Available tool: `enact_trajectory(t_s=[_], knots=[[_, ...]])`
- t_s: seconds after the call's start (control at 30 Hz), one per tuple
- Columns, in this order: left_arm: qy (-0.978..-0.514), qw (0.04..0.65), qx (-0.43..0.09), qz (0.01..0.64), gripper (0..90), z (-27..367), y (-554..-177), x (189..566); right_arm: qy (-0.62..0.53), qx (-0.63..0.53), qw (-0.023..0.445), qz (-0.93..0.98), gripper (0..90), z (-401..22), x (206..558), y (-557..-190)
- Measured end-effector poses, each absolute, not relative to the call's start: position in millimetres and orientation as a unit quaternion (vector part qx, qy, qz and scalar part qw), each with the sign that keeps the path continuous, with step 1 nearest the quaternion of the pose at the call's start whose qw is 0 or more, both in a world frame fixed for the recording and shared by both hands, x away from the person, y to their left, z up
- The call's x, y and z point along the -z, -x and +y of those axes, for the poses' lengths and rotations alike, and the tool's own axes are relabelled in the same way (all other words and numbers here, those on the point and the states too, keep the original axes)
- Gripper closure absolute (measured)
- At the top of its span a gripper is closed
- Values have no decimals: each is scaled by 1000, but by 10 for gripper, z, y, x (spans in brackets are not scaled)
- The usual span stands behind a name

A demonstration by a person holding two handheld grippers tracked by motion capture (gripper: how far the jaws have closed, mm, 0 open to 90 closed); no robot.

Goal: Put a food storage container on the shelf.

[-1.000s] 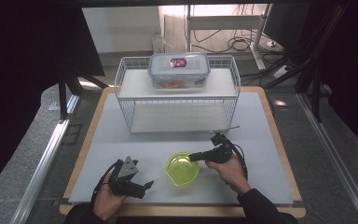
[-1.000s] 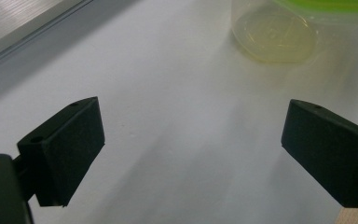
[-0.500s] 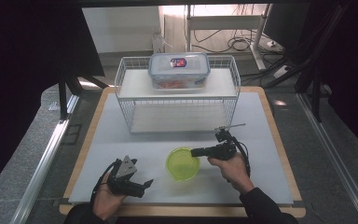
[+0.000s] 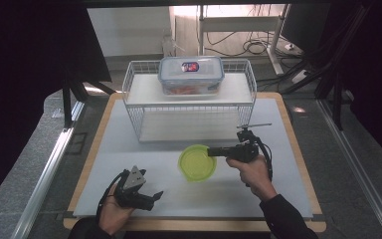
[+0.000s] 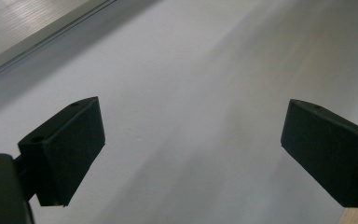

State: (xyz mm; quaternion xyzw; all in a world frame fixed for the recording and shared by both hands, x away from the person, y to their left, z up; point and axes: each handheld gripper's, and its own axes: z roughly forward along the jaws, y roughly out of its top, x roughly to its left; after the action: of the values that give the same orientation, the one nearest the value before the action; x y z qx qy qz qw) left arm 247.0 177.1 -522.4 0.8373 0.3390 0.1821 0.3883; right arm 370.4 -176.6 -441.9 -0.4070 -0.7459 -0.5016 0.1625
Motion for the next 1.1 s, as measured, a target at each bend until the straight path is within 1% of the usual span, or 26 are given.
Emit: enact_trajectory(t_s=[1.1], knots=[[-833, 394, -179, 343, 57, 1802, -2476, 5218, 405, 561, 131, -710, 822, -1918, 3527, -3937]])
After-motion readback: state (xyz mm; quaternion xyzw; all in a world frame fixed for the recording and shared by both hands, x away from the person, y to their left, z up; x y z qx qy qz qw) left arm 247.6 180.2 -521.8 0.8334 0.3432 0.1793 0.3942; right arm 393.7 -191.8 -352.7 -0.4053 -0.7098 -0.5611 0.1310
